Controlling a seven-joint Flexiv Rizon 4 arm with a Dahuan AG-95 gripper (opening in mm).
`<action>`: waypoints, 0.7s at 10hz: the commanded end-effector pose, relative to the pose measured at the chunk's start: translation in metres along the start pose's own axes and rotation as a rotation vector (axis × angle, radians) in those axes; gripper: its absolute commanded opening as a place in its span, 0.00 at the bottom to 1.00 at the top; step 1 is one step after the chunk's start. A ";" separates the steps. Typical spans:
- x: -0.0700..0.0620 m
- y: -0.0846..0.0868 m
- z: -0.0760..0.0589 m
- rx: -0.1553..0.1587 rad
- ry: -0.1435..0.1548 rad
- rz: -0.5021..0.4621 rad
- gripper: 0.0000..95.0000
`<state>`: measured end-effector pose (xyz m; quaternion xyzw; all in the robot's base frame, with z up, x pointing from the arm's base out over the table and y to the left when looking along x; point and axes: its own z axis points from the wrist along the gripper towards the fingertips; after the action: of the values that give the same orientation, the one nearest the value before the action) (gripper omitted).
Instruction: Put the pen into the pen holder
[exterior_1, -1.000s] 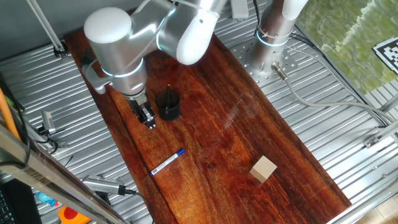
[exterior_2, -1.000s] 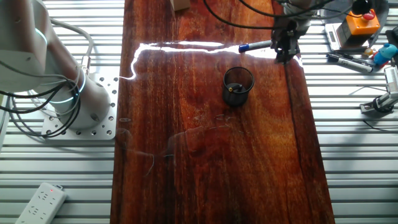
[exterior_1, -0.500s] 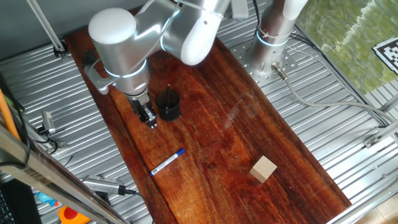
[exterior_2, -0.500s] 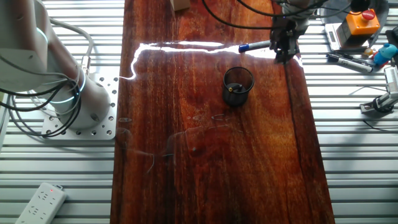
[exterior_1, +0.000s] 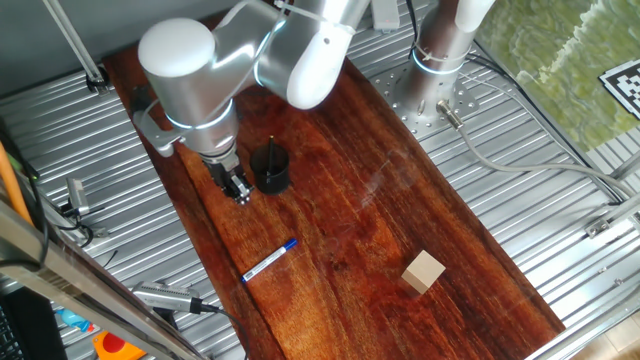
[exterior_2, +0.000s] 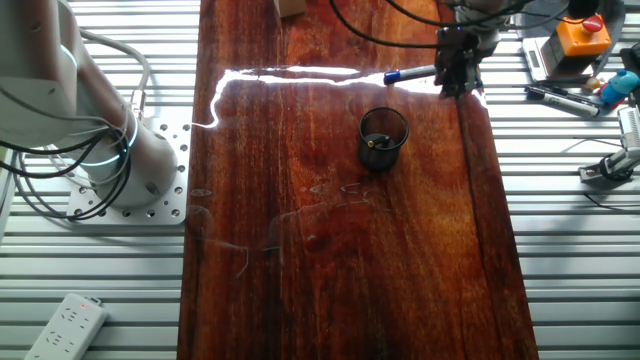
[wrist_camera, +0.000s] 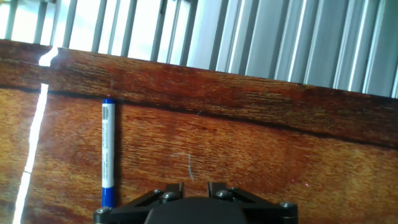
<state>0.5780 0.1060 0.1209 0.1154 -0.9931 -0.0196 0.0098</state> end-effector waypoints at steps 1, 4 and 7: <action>0.001 0.000 -0.001 -0.003 0.019 -0.134 0.00; 0.001 0.000 -0.001 -0.001 0.034 -0.221 0.00; 0.001 0.000 -0.001 0.003 0.016 -0.245 0.00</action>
<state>0.5784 0.1064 0.1221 0.2326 -0.9722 -0.0190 0.0179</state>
